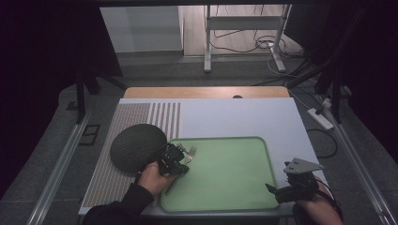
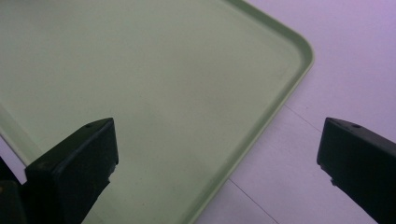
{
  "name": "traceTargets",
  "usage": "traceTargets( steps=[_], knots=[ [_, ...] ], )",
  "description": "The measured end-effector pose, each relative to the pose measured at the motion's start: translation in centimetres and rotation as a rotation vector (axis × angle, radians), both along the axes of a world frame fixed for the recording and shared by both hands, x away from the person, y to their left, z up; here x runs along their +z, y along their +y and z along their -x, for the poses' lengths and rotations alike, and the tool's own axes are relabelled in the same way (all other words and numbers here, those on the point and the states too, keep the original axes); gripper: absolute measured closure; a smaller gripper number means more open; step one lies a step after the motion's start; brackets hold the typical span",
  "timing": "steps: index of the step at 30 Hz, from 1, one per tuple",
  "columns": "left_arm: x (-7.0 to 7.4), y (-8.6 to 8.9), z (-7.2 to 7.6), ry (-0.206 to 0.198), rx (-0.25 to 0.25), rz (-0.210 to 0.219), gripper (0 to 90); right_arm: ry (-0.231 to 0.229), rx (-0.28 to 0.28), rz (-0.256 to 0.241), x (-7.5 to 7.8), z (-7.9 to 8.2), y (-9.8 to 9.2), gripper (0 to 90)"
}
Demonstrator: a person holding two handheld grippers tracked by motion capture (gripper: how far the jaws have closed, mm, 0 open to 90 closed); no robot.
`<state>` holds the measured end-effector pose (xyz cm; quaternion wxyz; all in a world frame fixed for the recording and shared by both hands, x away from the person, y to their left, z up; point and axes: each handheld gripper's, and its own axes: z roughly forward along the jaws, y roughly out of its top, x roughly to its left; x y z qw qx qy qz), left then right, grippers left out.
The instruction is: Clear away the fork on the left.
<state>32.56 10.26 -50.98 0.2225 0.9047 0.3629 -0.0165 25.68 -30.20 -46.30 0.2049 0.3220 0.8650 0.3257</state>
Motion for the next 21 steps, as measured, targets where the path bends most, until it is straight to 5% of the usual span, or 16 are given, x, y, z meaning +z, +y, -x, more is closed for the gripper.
traceTargets(
  steps=[21],
  knots=[
    [-0.2, 3.2, -1.0, 0.029, 0.083, 0.026, 85.5, 0.0, 0.01, 0.004, 0.0, 0.0, 0.0, 0.0]
  ],
)
